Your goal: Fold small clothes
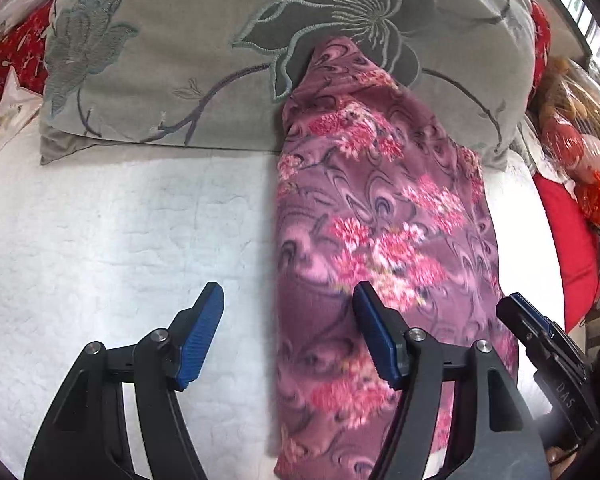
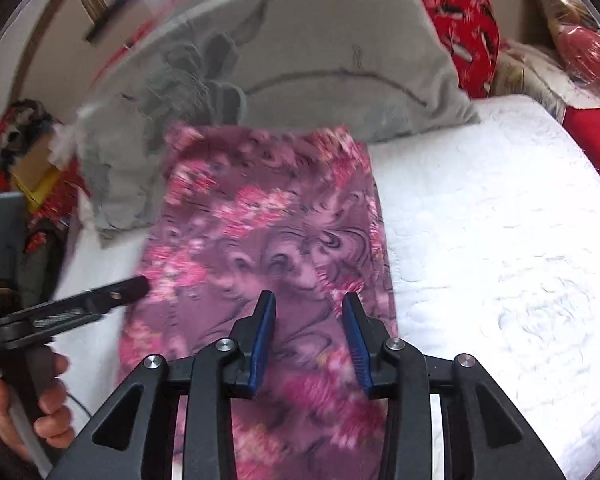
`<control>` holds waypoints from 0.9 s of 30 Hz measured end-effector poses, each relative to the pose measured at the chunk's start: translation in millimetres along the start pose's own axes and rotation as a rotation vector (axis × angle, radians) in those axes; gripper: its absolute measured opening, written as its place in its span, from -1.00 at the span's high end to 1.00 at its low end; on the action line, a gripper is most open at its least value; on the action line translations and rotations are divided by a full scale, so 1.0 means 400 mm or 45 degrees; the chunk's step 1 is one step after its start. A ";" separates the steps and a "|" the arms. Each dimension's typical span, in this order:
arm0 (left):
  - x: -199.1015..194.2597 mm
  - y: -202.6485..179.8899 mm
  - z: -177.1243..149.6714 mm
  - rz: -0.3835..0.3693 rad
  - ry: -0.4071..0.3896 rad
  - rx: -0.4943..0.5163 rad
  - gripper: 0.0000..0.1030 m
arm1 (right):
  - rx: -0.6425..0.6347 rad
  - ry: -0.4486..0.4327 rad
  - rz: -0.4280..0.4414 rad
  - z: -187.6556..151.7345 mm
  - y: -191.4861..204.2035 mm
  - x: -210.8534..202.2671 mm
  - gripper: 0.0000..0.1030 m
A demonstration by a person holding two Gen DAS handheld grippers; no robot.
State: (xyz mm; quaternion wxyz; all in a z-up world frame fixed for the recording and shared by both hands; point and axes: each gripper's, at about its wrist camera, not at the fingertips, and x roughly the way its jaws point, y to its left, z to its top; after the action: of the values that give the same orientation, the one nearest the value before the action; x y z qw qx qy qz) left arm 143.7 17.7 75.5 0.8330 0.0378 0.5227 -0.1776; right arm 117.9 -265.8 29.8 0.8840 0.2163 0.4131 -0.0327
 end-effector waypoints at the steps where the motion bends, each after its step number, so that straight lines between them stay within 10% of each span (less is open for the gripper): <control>1: -0.011 0.002 -0.021 0.002 -0.004 0.004 -0.30 | -0.006 -0.006 0.004 -0.009 0.003 -0.013 0.27; 7: -0.022 0.030 -0.127 -0.123 0.131 -0.023 -0.31 | -0.142 0.098 -0.118 -0.035 0.008 0.011 0.26; 17: 0.015 0.144 -0.022 -0.435 0.208 -0.348 -0.31 | 0.447 0.080 0.071 0.085 -0.180 0.062 0.02; 27: 0.108 0.040 0.004 -0.541 0.275 -0.338 -0.32 | 0.398 0.138 0.281 0.092 -0.151 0.160 -0.26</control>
State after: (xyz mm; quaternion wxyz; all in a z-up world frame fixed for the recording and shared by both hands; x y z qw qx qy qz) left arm 167.4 21.2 35.9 0.7141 -0.1635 0.6235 -0.2731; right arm 171.8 -327.6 -18.5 0.8144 0.3964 0.4237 0.0124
